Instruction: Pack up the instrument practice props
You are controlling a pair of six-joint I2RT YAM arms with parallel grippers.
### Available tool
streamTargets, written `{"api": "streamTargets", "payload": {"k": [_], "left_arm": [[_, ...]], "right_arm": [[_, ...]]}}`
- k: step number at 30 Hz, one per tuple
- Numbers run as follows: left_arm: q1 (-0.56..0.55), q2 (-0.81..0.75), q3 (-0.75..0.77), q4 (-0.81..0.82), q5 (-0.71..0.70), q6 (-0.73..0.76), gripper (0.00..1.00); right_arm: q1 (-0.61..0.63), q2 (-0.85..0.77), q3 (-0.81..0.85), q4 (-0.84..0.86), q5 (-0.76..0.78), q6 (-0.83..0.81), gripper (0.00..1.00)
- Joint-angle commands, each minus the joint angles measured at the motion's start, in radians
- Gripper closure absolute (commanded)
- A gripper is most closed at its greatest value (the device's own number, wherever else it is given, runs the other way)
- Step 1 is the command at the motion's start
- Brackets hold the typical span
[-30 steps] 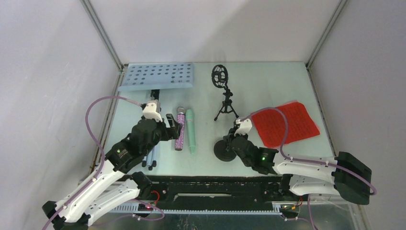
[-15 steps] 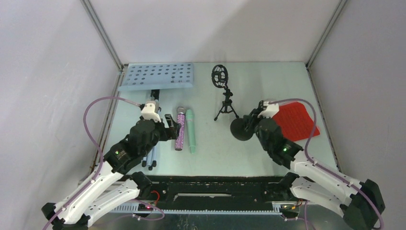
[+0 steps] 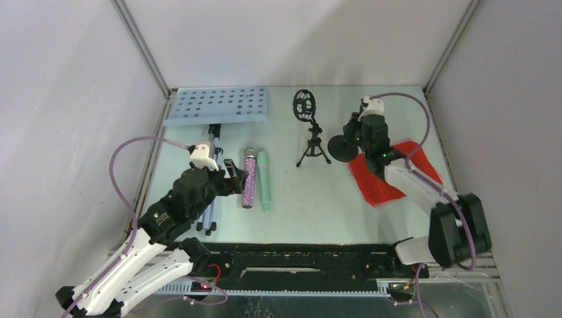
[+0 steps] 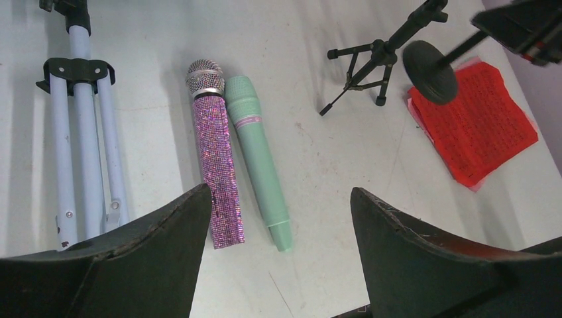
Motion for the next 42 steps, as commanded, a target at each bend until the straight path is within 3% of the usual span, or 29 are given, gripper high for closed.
{"api": "streamTargets", "payload": {"k": [1, 7, 12, 15, 25, 27, 29, 37, 42], "left_arm": [[0.006, -0.006, -0.017, 0.018, 0.016, 0.026, 0.17], [0.007, -0.019, -0.028, 0.023, 0.024, 0.041, 0.17], [0.006, -0.034, -0.031, 0.022, 0.035, 0.039, 0.17], [0.007, -0.036, -0.031, 0.015, 0.030, 0.049, 0.17], [0.007, -0.053, -0.038, -0.001, 0.021, 0.053, 0.16], [0.006, -0.068, -0.037, -0.017, 0.009, 0.058, 0.16], [0.007, -0.085, -0.038, -0.032, 0.000, 0.060, 0.16], [0.006, -0.137, -0.045, -0.069, -0.044, 0.055, 0.12], [0.007, -0.143, -0.026, -0.092, -0.038, 0.073, 0.09]], "right_arm": [[-0.041, 0.157, 0.170, 0.193, -0.151, -0.078, 1.00], [-0.049, 0.351, 0.293, 0.228, -0.186, -0.129, 1.00], [-0.047, 0.429, 0.293, 0.257, -0.087, -0.167, 1.00], [-0.047, 0.462, 0.293, 0.267, -0.067, -0.177, 0.95], [-0.038, 0.424, 0.284, 0.110, -0.057, -0.126, 0.39], [-0.035, 0.390, 0.254, 0.109, -0.074, -0.116, 0.16], [-0.028, 0.355, 0.226, 0.104, -0.084, -0.106, 0.01], [0.010, 0.191, 0.086, 0.063, -0.043, -0.038, 0.00], [0.046, -0.034, -0.082, 0.027, 0.016, 0.022, 0.00]]}}
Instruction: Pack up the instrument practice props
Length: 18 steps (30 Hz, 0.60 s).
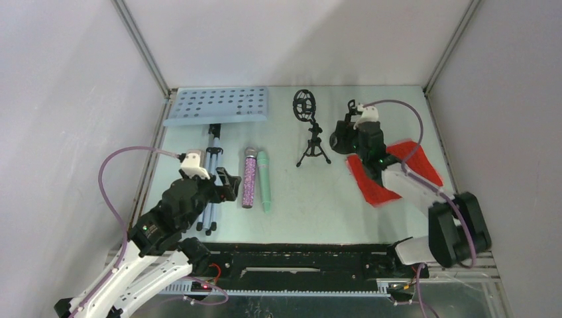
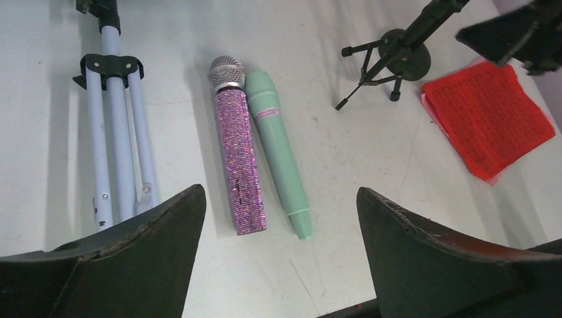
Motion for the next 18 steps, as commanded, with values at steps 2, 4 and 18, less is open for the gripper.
{"api": "streamTargets", "payload": {"k": [2, 4, 18], "left_arm": [[0.004, -0.020, 0.002, -0.013, -0.012, 0.060, 0.08], [0.006, -0.026, 0.004, -0.013, -0.025, 0.068, 0.07], [0.004, -0.167, 0.083, -0.133, -0.131, 0.162, 0.06]], "right_arm": [[0.053, -0.275, -0.176, -0.077, 0.087, 0.110, 0.00], [0.103, -0.402, -0.211, -0.171, 0.113, 0.128, 0.00], [0.334, -1.215, -0.120, -0.820, 0.189, 0.192, 0.00]]}}
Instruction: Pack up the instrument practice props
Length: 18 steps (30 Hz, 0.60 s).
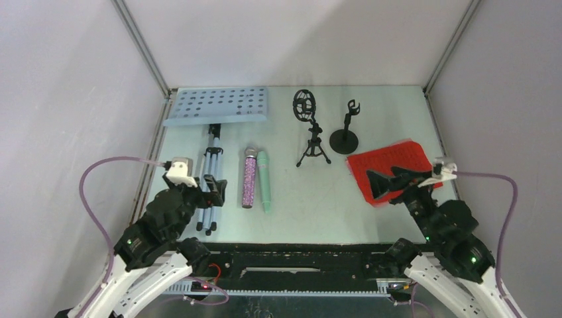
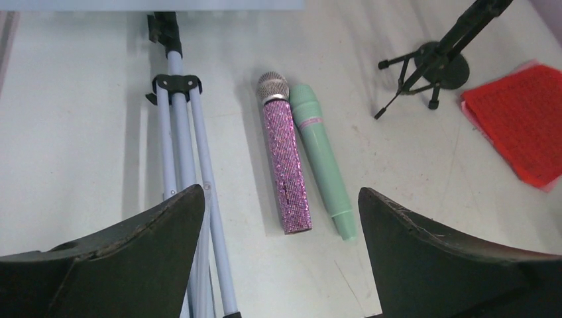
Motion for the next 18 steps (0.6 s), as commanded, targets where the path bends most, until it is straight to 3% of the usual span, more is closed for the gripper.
{"api": "streamTargets", "payload": {"k": [1, 9, 18], "left_arm": [[0.005, -0.088, 0.065, -0.037, -0.051, 0.037, 0.06], [0.005, -0.269, 0.003, -0.038, -0.104, -0.005, 0.02], [0.004, -0.246, 0.007, -0.035, -0.072, 0.007, 0.01]], "right_arm": [[0.008, -0.088, 0.015, -0.223, 0.030, 0.036, 0.00], [0.010, -0.090, 0.017, -0.254, 0.011, 0.004, 0.00], [0.076, -0.080, 0.014, -0.271, 0.053, 0.018, 0.00]]}}
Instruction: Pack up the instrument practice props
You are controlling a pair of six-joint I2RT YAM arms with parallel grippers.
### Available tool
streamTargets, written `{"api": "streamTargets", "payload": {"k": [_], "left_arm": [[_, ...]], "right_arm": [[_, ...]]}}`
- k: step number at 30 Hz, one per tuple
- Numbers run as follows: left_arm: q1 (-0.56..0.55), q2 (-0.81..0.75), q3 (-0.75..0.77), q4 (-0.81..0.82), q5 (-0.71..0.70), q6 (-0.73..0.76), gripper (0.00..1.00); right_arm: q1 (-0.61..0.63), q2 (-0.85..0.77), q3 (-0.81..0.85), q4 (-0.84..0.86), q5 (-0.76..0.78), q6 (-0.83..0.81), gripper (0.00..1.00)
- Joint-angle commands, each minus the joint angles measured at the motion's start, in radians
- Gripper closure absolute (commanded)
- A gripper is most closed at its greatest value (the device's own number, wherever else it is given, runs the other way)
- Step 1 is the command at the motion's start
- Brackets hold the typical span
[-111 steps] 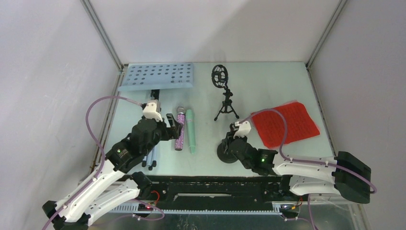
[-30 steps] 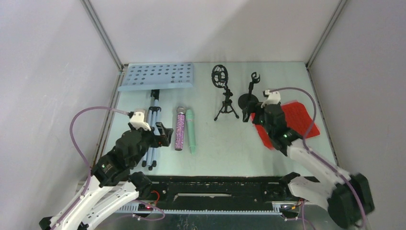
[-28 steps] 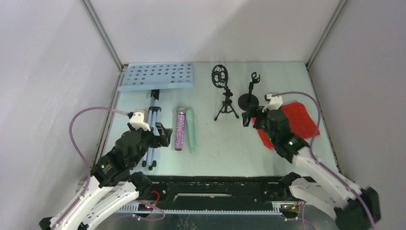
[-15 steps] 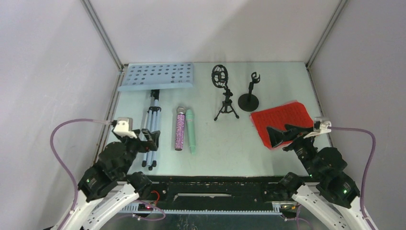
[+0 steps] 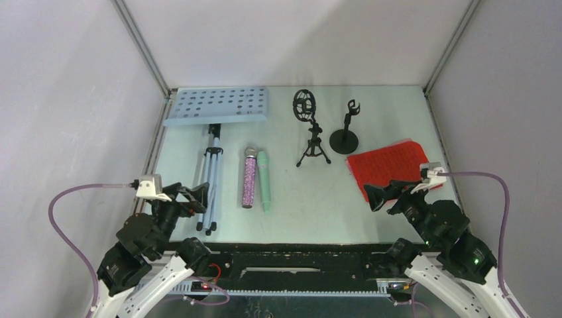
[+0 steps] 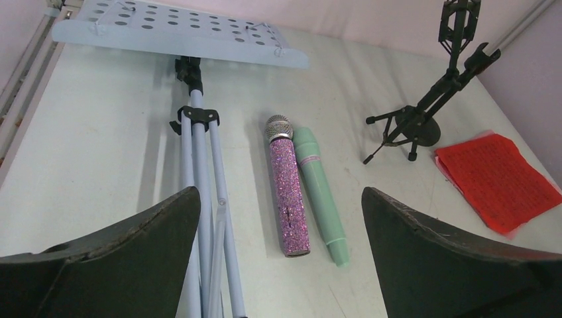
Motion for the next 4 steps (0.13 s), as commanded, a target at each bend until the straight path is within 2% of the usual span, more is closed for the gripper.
{"api": "streamTargets", "payload": {"k": [1, 4], "left_arm": [[0.006, 0.036, -0.004, 0.012, 0.014, 0.004, 0.01], [0.005, 0.052, 0.000, 0.008, 0.008, 0.005, 0.00]], "right_arm": [[0.054, 0.003, -0.001, -0.011, 0.053, 0.009, 0.00], [0.097, 0.004, -0.001, -0.018, 0.096, 0.013, 0.00]]}}
